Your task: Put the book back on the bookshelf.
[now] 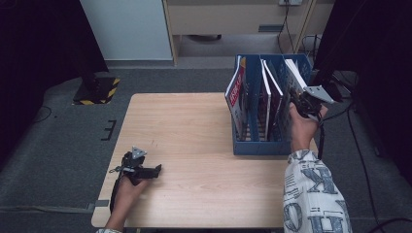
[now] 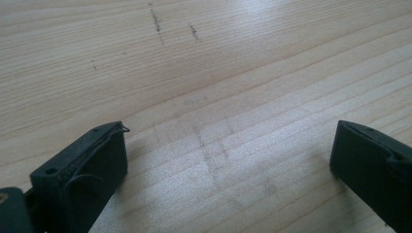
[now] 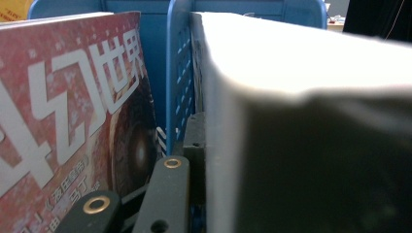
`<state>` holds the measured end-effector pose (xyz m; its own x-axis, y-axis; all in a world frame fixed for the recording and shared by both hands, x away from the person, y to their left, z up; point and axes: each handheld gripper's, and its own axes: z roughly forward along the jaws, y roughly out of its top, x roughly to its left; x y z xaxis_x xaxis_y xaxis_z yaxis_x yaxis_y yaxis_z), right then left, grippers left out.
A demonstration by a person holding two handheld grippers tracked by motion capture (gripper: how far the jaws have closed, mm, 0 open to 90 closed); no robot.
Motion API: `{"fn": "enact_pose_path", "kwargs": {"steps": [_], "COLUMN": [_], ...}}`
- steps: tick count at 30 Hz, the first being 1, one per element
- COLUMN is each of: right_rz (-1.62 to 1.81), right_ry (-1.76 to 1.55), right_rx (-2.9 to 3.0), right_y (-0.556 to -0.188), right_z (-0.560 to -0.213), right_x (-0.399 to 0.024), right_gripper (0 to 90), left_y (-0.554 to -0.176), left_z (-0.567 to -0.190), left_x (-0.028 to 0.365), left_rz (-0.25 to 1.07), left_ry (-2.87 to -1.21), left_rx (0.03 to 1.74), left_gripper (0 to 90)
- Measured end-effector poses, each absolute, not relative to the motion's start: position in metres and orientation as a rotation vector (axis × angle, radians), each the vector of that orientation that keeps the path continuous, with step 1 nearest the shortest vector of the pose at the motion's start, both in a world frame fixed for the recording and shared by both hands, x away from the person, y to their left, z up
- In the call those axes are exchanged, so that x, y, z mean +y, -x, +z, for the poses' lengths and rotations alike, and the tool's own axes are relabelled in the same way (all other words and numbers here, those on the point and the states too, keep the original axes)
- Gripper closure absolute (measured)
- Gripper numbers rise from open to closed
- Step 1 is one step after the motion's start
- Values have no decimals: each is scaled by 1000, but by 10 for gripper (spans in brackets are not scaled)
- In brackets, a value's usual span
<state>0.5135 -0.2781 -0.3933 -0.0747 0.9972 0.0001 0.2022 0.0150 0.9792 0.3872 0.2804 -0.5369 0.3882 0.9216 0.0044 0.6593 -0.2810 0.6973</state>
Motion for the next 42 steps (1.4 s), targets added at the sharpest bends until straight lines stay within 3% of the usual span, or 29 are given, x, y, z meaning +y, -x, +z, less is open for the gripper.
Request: {"fn": "enact_pose_path", "kwargs": {"steps": [12, 23, 42], "right_rz": [1168, 1178, 1145], "right_ry": [-1299, -1318, -1299], "right_rx": [1471, 1495, 1526], "right_y": [-508, -499, -468], "right_z": [-395, -395, -391], "right_x": [-269, -270, -278], "right_gripper": [700, 466, 297], "left_y": [-387, -387, -387], "left_z": [-537, -537, -537], "left_x": [280, 280, 280], "left_rz": [554, 553, 554], "left_ry": [-2037, -2037, -2036], "left_rx": [1350, 1350, 1352], "left_gripper": [0, 0, 0]}}
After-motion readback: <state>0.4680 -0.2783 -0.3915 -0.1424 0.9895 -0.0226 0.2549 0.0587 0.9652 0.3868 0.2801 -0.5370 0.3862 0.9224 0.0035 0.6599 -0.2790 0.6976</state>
